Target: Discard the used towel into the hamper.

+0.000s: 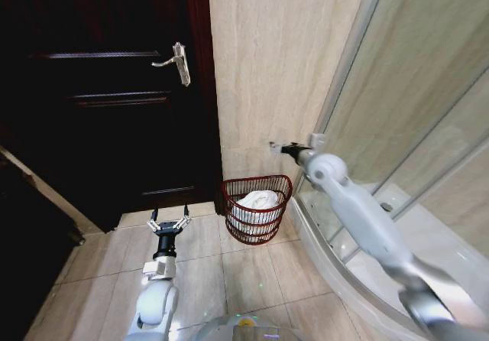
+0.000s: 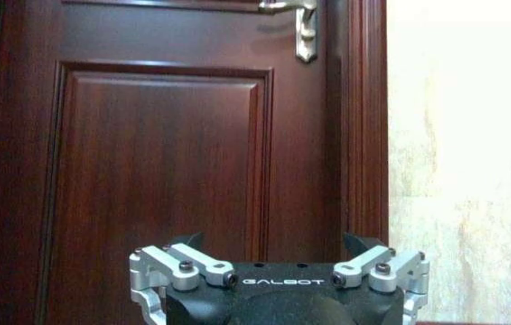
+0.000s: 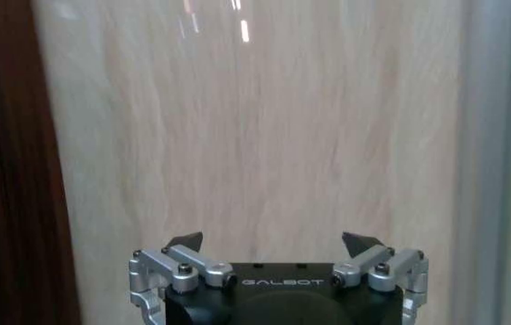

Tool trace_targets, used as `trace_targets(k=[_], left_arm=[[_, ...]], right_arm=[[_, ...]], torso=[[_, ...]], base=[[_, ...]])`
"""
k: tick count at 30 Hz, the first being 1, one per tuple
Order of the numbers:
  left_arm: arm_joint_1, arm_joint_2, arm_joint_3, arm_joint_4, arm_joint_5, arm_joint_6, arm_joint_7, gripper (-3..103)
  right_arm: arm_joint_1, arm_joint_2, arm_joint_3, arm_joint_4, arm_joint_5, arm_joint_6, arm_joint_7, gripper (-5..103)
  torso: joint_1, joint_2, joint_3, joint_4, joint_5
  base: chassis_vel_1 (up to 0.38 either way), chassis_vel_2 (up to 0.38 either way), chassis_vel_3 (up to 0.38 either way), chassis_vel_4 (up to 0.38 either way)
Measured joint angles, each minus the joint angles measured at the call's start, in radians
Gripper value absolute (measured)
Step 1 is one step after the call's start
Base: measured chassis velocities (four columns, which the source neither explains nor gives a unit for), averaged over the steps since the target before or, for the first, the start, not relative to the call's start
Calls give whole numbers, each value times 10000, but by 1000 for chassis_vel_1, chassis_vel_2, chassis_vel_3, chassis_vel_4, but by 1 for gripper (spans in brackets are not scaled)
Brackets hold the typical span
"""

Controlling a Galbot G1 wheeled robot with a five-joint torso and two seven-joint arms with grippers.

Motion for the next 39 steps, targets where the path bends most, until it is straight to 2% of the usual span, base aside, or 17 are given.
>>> trace_targets(k=[2, 3, 6, 7, 8, 10, 11, 14, 16, 18, 20, 22, 39], left_arm=[[155, -205, -31, -97, 21, 62, 33, 100], [155, -205, -31, -97, 21, 62, 33, 100], [365, -437, -82, -271, 6, 152, 60, 100], [365, -437, -82, -271, 6, 152, 60, 100], [407, -501, -123, -337, -42, 205, 57, 100], [470, -568, -173, -443, -135, 259, 47, 100], [470, -568, -173, -443, -135, 259, 47, 100], [582, -575, -143, -569, -233, 274, 19, 100], [646, -579, -130, -599, -255, 255, 18, 100], [794, -615, -104, -634, -282, 244, 7, 100], [819, -621, -100, -637, -282, 259, -26, 100], [867, -671, -78, -728, -281, 577, -178, 100], [947, -634, 260, -1088, 200, 839, 102, 100]], right_arm=[[-1249, 319, 763, 189, -1308, 1125, -711, 100], [-1249, 319, 763, 189, -1308, 1125, -711, 100], [-3211, 1149, 1802, 180, -2955, 2673, -1595, 100], [-3211, 1149, 1802, 180, -2955, 2673, -1595, 100], [-3854, 1509, 2125, 59, -3582, 3344, -1835, 100], [-4705, 2001, 2489, -106, -4173, 4126, -2060, 100], [-4705, 2001, 2489, -106, -4173, 4126, -2060, 100], [-5618, 2571, 2850, -51, -4667, 4914, -2081, 100], [-5869, 2758, 2993, 20, -4932, 5128, -2108, 100], [-6367, 3108, 3382, 271, -5251, 5213, -2476, 100], [-6501, 3165, 3500, 375, -5229, 5166, -2605, 100], [-6786, 3239, 3692, 685, -4882, 4870, -2697, 100], [-7405, 3045, 3920, 833, -4390, 4691, -2688, 100]], torso=[[0, 0, 1, 3, 3], [0, 0, 1, 3, 3], [0, 0, 1, 1, 4], [0, 0, 1, 1, 4], [0, 0, 1, 2, 1], [0, 0, 2, 1, 4], [0, 0, 2, 1, 4], [0, 0, 1, 2, 0], [0, 0, 1, 2, 0], [0, 0, 1, 4, 2], [0, 0, 1, 2, 1], [0, 0, 1, 2, -1], [1, -1, 2, 3, 1]], base=[[0, 0, 0, 0], [0, 0, 0, 0], [0, 0, 0, 0], [0, 0, 0, 0], [0, 0, 0, 0], [0, 0, 0, 0], [0, 0, 0, 0], [0, 0, 0, 0], [0, 0, 0, 0], [0, 0, 0, 0], [0, 0, 0, 0], [0, 0, 0, 0], [28, -28, -24, 26]])
